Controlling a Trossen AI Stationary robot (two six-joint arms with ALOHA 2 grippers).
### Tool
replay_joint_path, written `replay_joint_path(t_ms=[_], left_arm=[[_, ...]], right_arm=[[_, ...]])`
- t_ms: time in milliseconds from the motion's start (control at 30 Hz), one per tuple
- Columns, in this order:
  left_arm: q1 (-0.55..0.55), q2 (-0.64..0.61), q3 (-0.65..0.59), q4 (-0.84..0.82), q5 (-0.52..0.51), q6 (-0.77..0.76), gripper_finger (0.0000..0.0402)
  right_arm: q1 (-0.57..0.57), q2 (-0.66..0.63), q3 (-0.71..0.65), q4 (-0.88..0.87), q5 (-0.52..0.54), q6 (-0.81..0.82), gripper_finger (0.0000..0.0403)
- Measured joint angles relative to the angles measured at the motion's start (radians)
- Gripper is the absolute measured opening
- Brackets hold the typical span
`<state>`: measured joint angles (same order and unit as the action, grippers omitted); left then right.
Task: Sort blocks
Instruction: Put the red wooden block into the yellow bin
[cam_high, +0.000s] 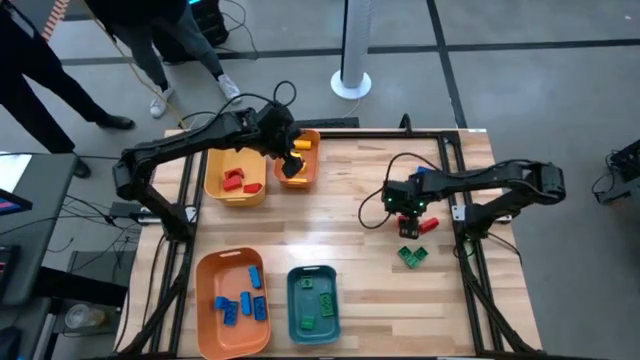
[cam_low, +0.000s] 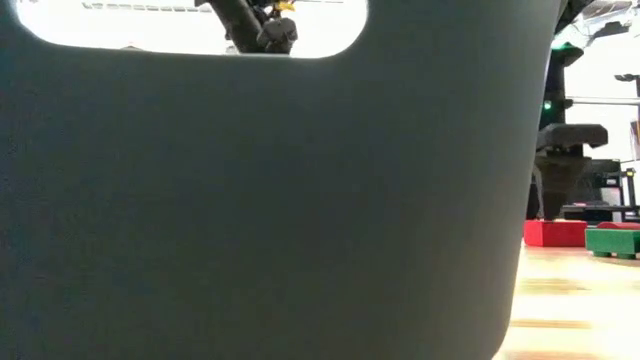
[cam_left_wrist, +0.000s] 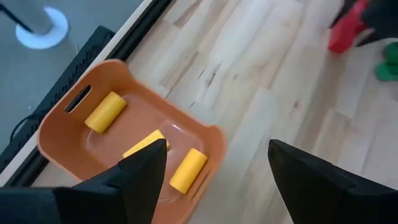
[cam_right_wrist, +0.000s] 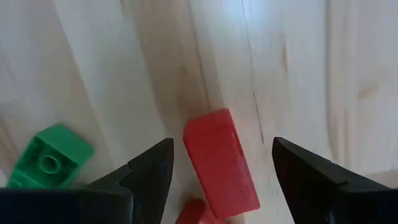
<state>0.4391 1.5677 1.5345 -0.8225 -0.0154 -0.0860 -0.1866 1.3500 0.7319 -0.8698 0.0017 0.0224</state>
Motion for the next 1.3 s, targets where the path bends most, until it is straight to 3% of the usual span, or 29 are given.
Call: replay_joint_path(t_ms=[300, 467, 600, 800, 1033, 1167, 1300], left_arm=[[-0.008, -0.058, 0.000, -0.013, -0.026, 0.031, 0.0273], [-0.008, -0.080, 0.000, -0.056, -0.028, 0.092, 0.0273], [-0.008, -0.096, -0.001, -0.086, -0.028, 0.184, 0.0271], [0.023, -0.212, -0.189, 0.036, 0.051, 0.236, 0.0253], [0.006, -0.314, -0.424, 0.333, 0.199, 0.106, 0.0248], [-0.029, -0.317, -0.476, 0.492, 0.279, 0.047, 0.0248], [-0.068, -0.305, -0.491, 0.598, 0.291, 0.032, 0.0248]], right_arm=[[0.017, 0.170, 0.000, -0.001, 0.002, 0.003, 0.0257], [0.016, 0.242, 0.045, -0.039, 0.005, 0.020, 0.0184], [0.015, 0.231, 0.095, -0.040, -0.005, 0.025, 0.0106], [-0.027, 0.117, 0.188, 0.009, -0.032, 0.063, 0.0106], [-0.064, -0.051, 0.242, 0.420, -0.128, 0.178, 0.0106], [-0.094, -0.081, 0.245, 0.721, -0.159, 0.253, 0.0107], [-0.103, -0.065, 0.244, 0.964, -0.162, 0.305, 0.0111]])
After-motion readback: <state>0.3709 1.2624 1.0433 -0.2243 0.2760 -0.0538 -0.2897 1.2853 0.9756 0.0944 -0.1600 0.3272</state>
